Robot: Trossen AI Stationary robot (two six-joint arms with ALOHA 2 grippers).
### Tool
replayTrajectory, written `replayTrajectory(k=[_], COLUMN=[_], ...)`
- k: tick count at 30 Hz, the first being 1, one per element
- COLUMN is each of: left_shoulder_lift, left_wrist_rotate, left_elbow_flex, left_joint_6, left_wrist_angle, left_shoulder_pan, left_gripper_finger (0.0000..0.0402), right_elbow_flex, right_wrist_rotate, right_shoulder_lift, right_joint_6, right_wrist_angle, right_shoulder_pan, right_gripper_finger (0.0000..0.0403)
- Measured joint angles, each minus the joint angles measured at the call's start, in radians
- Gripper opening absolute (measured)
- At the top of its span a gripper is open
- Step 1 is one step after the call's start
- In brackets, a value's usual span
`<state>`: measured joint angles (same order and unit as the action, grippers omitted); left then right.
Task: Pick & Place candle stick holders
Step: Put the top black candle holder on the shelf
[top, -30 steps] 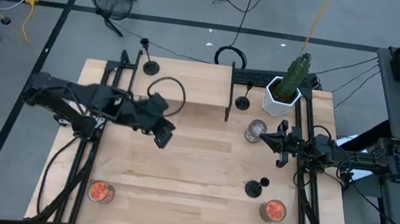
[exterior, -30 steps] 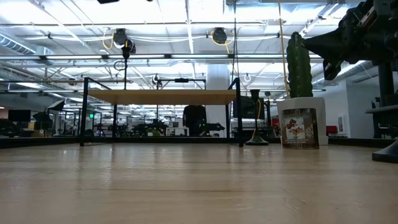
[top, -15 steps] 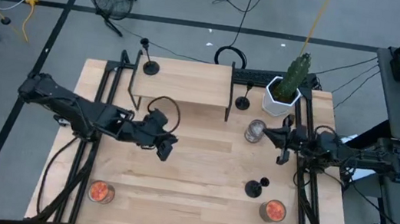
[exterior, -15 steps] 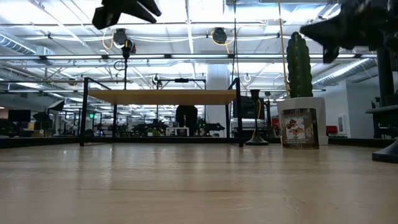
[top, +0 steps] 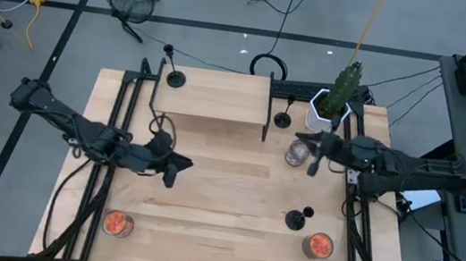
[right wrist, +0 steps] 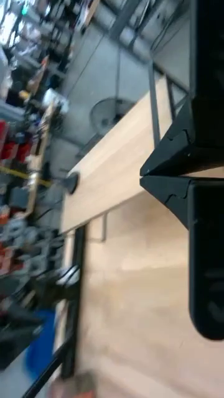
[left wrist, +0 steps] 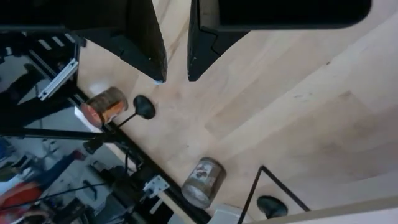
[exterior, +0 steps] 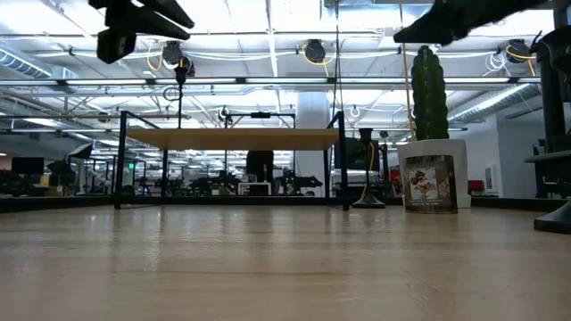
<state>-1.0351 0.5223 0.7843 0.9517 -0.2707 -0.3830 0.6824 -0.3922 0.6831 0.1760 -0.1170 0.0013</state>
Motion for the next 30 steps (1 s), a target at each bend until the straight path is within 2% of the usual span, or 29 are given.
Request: replayTrajectory(k=[7, 16, 23, 28, 30], left_shoulder_lift=[0.082, 0.143, 0.225, 0.297, 0.322], left_wrist_rotate=[0.041, 0.056, 0.055, 0.056, 0.056], left_elbow_flex=[-0.058, -0.111, -0.14, -0.14, -0.14], left_joint_6=[-0.007, -0.041, -0.11, -0.157, -0.171], left_wrist_angle=[0.014, 0.01, -0.02, -0.077, -0.098], left_shoulder_pan=[-0.047, -0.072, -0.071, -0.069, -0.065], left_gripper_finger=[0.0069, 0.0069, 0.0069, 0.0069, 0.0069], right_elbow_flex=[0.235, 0.467, 0.55, 0.572, 0.572], right_wrist_rotate=[-0.136, -0.134, -0.124, -0.024, -0.015], right_shoulder_lift=[0.214, 0.413, 0.462, 0.502, 0.52], right_joint_6=[0.094, 0.167, 0.203, 0.202, 0.203], right_wrist_angle=[-0.19, -0.388, -0.478, -0.536, -0.572], right_shoulder_pan=[-0.022, -0.151, -0.26, -0.333, -0.358], right_gripper_finger=[0.0, 0.0, 0.0, 0.0, 0.0])
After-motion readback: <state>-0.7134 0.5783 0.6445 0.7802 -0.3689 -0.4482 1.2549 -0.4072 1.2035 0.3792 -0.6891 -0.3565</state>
